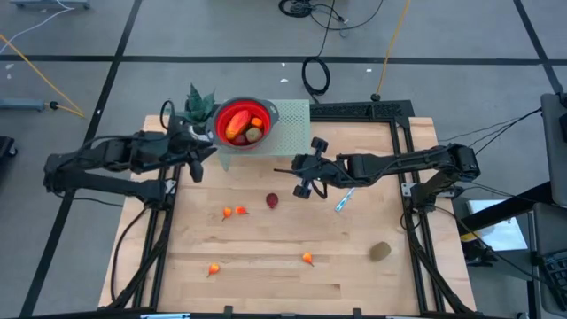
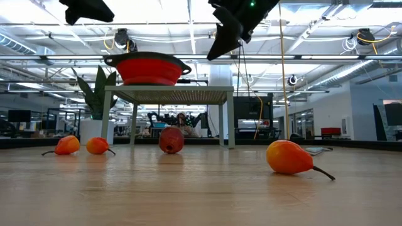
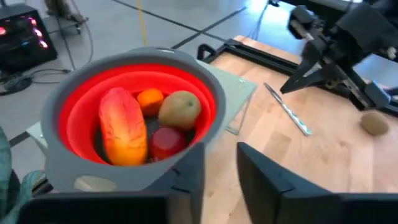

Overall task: Pick & Place Fruit
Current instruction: Put the kiwi into the red strainer bowl on the shelf

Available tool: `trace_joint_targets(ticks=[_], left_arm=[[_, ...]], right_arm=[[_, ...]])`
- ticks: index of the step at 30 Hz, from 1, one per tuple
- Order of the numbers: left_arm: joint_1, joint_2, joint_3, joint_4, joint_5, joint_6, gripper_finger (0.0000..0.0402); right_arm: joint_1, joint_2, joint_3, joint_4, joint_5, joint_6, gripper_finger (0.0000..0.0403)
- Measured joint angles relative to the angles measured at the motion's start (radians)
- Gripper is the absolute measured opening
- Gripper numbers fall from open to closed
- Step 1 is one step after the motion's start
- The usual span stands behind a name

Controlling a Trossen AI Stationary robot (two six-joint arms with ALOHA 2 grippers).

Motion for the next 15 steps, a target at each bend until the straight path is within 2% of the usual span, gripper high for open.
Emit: trace_joint_targets(ticks=[5,10,15], left_arm=[[-0.071,-0.038,-0.042,-0.002,0.001,-0.016,0.0008],[-0.132,-0.092,-0.112,0.017,-0.013,-0.064,0.0014],[-0.174,-0.149,-0.183,0.091,-0.014,-0.067,0.0004]], right_arm=[[0.006,-0.002,0.000,-0.030,-0.187,0.061,0.0001],[0.048,-0.029,0.002,-0.140,-0.303,0.110,0.0001],[0.113,-0.071,0.002,-0.250,-0.304,0.186,0.0000]])
